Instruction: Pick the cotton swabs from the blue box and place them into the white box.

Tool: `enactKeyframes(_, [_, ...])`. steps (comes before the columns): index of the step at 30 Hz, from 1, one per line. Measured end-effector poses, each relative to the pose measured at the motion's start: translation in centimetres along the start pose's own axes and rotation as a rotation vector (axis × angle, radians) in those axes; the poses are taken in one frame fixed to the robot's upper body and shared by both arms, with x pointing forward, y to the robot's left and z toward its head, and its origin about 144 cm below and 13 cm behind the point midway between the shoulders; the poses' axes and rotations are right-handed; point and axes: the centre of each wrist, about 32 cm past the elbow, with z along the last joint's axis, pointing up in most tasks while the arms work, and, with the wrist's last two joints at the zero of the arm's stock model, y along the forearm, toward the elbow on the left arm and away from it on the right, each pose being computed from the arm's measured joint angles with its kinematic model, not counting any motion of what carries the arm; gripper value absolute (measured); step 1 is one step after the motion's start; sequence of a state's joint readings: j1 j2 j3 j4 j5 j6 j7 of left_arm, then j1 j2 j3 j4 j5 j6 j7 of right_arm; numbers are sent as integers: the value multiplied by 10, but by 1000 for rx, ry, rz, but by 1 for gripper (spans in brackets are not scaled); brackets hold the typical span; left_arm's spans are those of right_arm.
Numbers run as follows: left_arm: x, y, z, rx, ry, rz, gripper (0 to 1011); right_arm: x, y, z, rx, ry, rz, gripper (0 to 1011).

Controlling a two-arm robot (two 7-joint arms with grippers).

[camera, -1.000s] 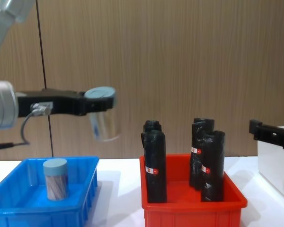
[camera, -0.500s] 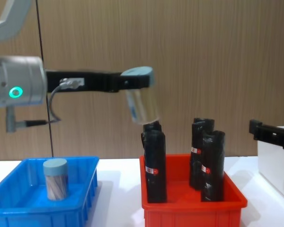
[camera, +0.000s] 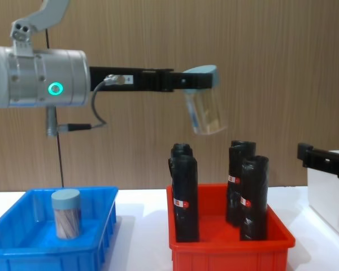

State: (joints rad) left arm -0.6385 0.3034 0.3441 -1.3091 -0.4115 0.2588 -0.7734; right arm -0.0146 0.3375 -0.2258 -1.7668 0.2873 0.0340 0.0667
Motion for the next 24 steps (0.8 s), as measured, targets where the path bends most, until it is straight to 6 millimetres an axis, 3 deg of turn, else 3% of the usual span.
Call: enactKeyframes(24, [8,-20,10,5,8,-68,653,0,7,10,-19,-35,52,1002])
